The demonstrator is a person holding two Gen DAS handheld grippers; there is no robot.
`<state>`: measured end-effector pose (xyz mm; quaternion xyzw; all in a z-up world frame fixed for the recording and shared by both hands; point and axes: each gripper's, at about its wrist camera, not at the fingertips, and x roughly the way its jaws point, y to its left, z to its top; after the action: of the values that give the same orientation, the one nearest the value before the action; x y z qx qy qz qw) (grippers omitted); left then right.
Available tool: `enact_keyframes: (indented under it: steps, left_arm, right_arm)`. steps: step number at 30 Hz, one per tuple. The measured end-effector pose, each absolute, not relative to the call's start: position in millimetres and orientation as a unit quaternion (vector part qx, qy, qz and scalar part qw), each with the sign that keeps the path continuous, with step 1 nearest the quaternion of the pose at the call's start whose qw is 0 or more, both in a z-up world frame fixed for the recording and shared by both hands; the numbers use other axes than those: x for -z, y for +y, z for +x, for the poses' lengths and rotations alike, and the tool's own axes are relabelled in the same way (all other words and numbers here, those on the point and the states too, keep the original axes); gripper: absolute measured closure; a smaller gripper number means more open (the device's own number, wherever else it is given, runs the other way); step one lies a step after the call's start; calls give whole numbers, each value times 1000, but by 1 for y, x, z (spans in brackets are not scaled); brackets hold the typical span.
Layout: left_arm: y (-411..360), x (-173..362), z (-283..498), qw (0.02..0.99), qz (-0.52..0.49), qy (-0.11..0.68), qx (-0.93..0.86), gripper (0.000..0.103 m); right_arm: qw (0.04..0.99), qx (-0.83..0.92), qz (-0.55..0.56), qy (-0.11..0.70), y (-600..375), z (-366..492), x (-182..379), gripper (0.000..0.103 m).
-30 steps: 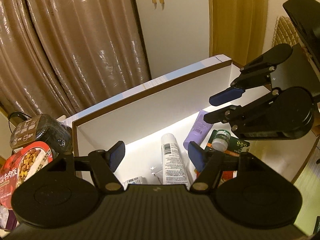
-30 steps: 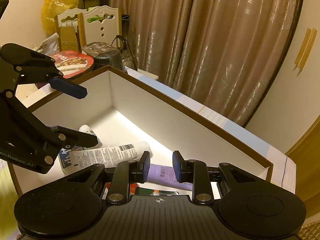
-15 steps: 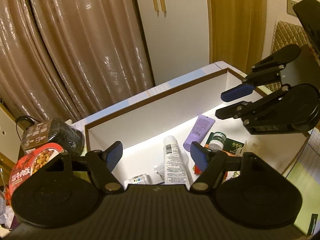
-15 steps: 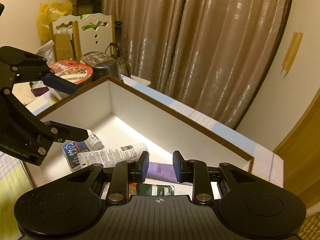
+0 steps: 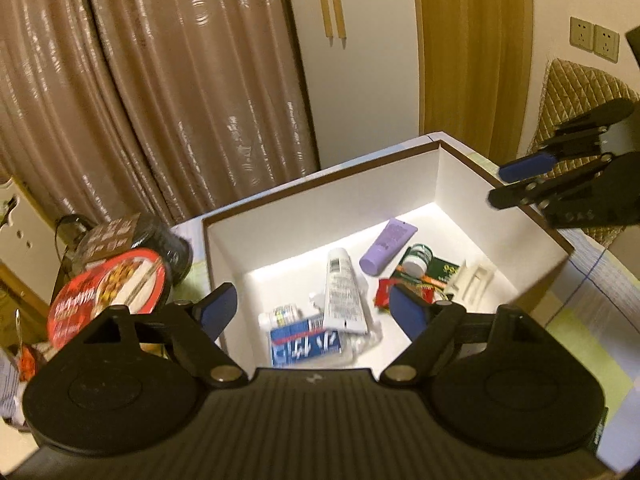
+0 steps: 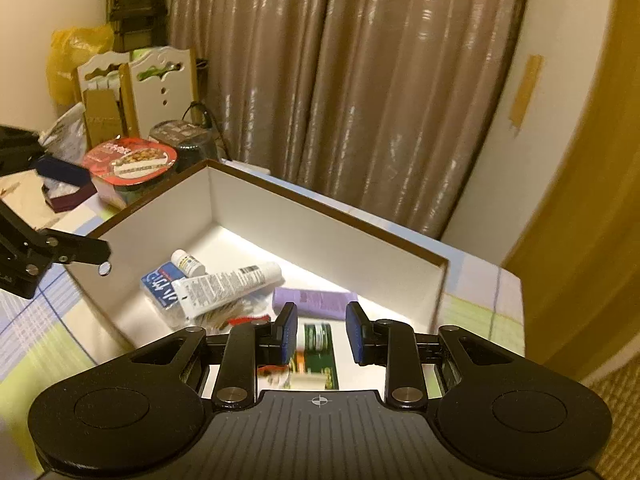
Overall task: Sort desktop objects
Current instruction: 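Withdraw both open tools from the box toward the scrunchie and lip gel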
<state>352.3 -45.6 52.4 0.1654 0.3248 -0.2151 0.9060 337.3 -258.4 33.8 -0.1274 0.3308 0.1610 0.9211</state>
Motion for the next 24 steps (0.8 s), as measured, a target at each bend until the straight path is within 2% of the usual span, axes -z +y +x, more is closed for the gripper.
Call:
enact_keyframes:
  steps: [4, 5, 6, 7, 12, 17, 24]
  left_arm:
    - [-33, -57, 324, 911, 154, 322, 206, 17]
    - [-29, -58, 316, 913, 149, 321, 206, 14]
    - [-26, -59, 309, 914, 144, 319, 205, 13]
    - [-24, -60, 301, 916, 139, 317, 204, 11]
    - [-10, -65, 260, 921, 118, 315, 197, 9]
    - [2, -65, 218, 923, 106, 318, 191, 1]
    - [10, -58, 168, 918, 100, 330, 197, 1]
  right_arm:
    - [927, -148, -104, 330, -267, 309, -40, 74]
    - [928, -143, -99, 329, -269, 301, -42, 71]
    - [930, -139, -95, 327, -270, 292, -44, 45]
    - [932, -136, -90, 324, -272, 283, -46, 26]
    - [939, -123, -75, 312, -275, 234, -54, 26]
    - [939, -112, -63, 318, -277, 190, -55, 26]
    - [936, -102, -45, 333, -277, 134, -49, 26]
